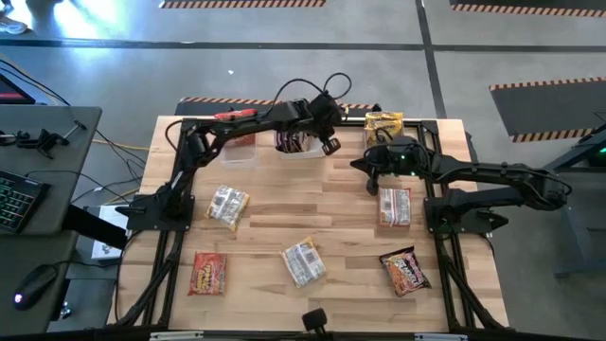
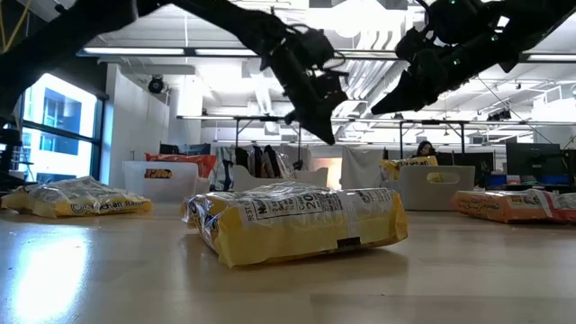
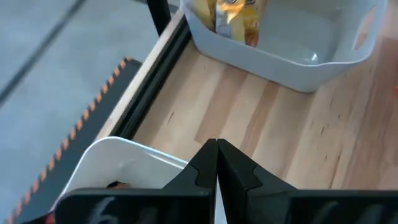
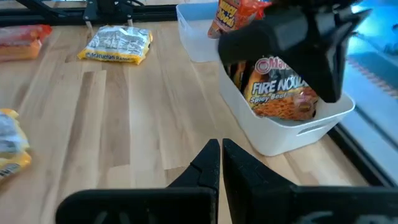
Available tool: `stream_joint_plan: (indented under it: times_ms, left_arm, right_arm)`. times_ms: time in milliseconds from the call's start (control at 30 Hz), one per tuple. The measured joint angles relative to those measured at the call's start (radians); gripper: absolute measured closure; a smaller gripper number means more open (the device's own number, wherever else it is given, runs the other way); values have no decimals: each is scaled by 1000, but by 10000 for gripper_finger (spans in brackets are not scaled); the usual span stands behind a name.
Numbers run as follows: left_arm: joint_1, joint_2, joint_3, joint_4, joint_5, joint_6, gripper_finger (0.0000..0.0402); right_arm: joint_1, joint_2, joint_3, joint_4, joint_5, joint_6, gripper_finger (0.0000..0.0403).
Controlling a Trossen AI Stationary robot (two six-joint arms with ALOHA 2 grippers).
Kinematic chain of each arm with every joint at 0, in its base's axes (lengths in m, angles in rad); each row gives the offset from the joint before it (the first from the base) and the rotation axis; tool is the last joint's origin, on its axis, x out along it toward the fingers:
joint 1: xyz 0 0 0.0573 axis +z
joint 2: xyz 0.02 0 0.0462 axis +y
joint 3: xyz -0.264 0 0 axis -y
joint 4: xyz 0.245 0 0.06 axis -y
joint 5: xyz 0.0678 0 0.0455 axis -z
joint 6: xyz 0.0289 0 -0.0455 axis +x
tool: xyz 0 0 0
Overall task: Sort Maruchan noodles
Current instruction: Put the orange noodle pack into the transparent bin
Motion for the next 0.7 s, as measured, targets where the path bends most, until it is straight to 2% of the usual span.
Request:
stream_joint_plan:
  times_ms: [100,200,333,433,533,700]
  left_arm:
    - [-38,-66,-136,143,-62,0,401]
    - [-73,-173,-347,368,-68,-17,401]
    - [-109,-321,-641,631,-67,-85,401]
    - [-145,-433,-824,759,-68,-142,401]
    - [-189,-542,-967,837,-75,-180,401]
    - [-278,-686,-1135,855,-101,-242,401]
  right_arm:
    - [-5,0,-53,128,10,-33,403]
    - [-21,0,-100,244,-14,-53,403]
    - [-43,0,-109,273,-55,-56,403]
    - [-48,0,-109,277,-69,-50,403]
    - [-48,0,-109,279,-70,-50,403]
    - [-48,0,-109,282,-73,-47,403]
